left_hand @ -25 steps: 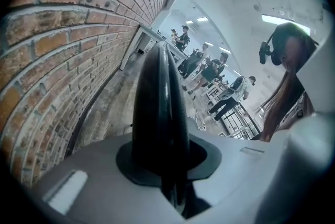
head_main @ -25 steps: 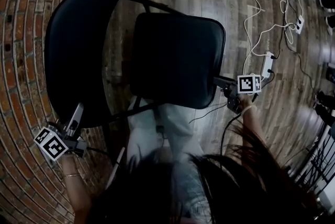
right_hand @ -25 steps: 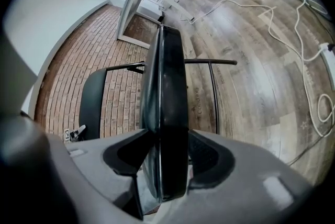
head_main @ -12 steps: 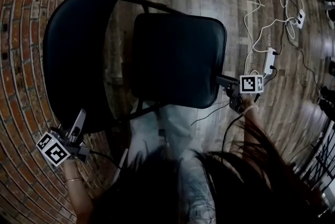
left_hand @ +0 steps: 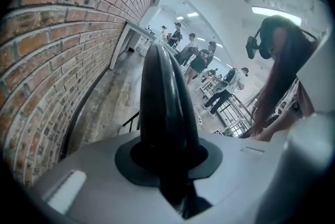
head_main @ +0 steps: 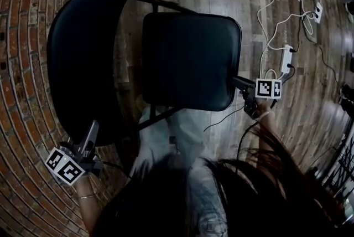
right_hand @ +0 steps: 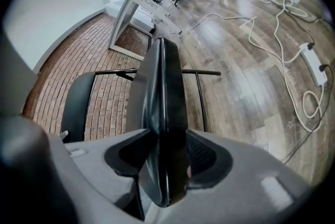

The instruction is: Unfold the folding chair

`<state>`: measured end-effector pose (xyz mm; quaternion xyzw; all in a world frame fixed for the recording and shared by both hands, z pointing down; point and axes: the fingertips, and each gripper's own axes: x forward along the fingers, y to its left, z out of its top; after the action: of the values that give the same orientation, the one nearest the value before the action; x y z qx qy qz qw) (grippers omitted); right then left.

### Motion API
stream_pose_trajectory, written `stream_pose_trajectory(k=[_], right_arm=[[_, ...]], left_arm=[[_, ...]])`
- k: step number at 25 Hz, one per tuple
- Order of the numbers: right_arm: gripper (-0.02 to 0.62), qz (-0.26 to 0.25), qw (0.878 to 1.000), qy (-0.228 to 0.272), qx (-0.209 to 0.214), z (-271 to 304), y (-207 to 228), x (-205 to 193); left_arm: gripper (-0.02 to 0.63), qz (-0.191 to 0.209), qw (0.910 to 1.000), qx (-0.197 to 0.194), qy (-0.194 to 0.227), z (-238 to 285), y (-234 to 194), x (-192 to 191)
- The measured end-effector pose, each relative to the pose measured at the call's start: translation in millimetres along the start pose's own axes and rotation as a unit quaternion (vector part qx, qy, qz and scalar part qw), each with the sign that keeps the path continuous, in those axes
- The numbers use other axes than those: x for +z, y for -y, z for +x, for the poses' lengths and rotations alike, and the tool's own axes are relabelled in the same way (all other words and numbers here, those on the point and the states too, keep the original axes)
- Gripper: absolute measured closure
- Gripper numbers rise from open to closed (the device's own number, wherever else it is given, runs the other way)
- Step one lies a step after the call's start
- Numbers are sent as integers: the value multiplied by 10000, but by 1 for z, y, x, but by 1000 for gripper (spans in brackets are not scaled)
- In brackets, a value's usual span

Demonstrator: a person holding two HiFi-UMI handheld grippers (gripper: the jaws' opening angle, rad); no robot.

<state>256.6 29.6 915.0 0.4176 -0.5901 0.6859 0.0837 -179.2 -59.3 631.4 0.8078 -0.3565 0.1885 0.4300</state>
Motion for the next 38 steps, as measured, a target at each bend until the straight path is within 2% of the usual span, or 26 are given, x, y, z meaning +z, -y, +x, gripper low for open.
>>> stream_pose_trajectory(k=[6, 12, 21, 24, 26, 30, 33, 34, 38], right_arm=[[427, 58, 9994, 161, -304, -2, 15, -1], [454, 165, 9968, 170, -758, 2, 37, -12], [456, 262, 9971, 301, -650, 1, 42, -13], [459, 257, 9959, 272, -822, 1, 42, -13], [466, 260, 9940, 271, -1032, -1, 42, -15], [482, 239, 9884, 318, -1466, -3, 45, -17], [507, 150, 9859, 301, -1640, -3, 44, -16], [536, 96, 9853, 264, -1682, -4, 42, -17], [538, -208, 9822, -8, -1866, -2, 27, -28]], left_arm=[[520, 48, 10000, -62, -36, 11, 19, -4], [508, 279, 9994, -95, -200, 26, 38, -11], [526, 214, 9992, 229, -259, 29, 39, -11], [528, 373, 9975, 397, -452, 30, 39, -12], [528, 318, 9973, 419, -510, 31, 39, -14], [526, 193, 9981, 423, -408, 32, 39, -17], [523, 161, 9985, 452, -249, 33, 35, -26], [522, 139, 9984, 498, -217, 31, 35, -29], [506, 63, 9971, 752, -72, 22, 37, -36]])
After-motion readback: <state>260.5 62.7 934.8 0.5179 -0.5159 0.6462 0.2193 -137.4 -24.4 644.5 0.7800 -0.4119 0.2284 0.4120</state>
